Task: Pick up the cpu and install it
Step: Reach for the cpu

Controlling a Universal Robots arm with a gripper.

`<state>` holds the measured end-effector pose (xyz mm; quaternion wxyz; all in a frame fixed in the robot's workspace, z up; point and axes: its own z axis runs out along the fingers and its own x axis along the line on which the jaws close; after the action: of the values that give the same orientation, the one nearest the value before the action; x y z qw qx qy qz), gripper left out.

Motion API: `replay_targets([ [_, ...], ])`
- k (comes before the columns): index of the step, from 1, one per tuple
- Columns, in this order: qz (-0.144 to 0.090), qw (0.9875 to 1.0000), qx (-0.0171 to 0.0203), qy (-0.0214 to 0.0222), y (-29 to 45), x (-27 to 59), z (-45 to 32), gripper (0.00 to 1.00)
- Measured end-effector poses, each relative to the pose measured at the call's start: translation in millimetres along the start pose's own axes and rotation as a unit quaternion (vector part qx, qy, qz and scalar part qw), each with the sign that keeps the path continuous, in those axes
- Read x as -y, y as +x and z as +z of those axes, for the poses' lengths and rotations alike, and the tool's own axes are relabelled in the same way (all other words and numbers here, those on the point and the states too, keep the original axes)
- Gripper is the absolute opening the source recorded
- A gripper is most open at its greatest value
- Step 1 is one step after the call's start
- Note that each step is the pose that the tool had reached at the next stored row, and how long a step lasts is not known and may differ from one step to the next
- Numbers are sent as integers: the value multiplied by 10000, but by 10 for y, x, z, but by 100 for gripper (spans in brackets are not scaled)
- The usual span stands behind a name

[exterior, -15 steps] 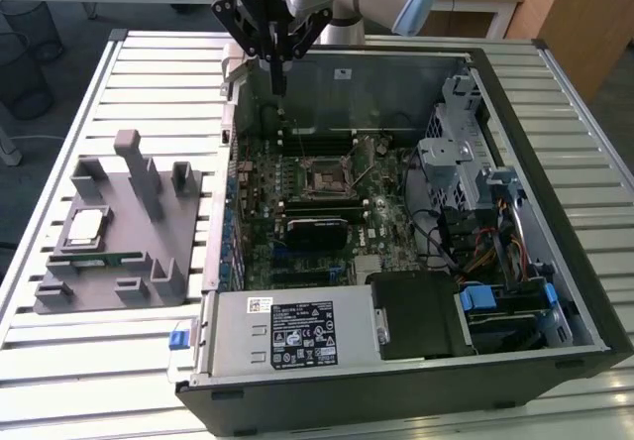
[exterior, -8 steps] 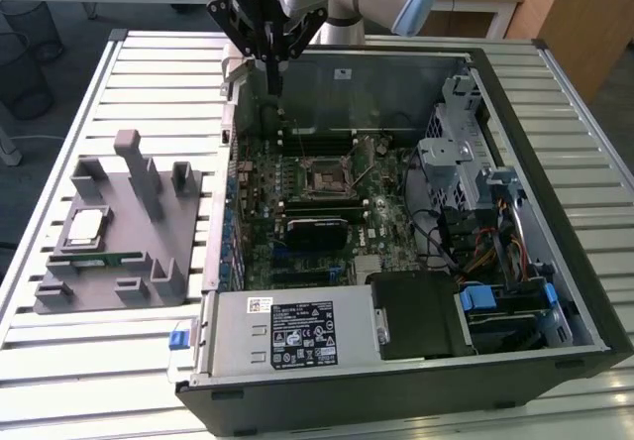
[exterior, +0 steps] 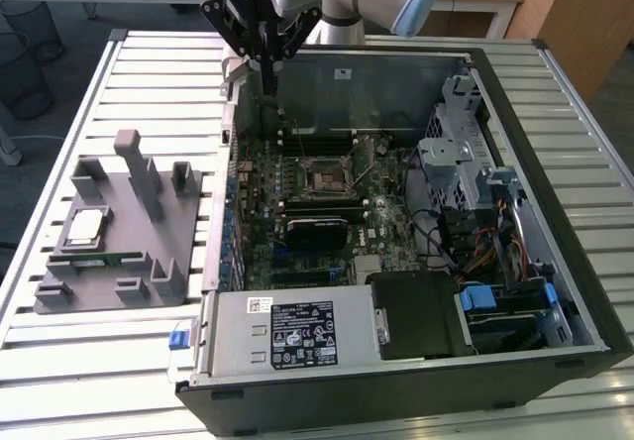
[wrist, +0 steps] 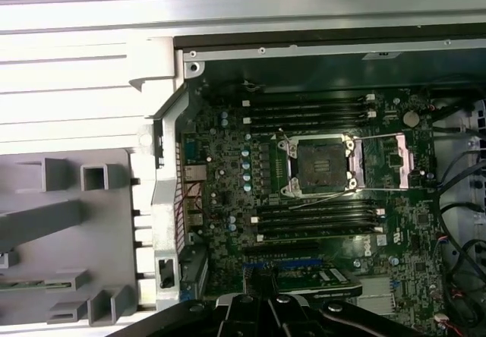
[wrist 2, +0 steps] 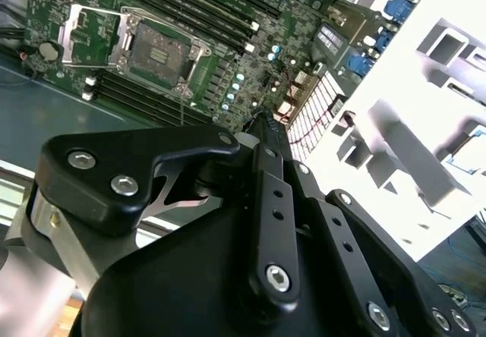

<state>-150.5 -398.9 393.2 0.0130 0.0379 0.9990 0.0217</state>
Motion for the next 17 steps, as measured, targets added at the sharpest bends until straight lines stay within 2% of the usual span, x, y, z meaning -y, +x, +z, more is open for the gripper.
replay_targets([
  [17, 0, 10000, 0, 0, 213, 16, -4, 11],
])
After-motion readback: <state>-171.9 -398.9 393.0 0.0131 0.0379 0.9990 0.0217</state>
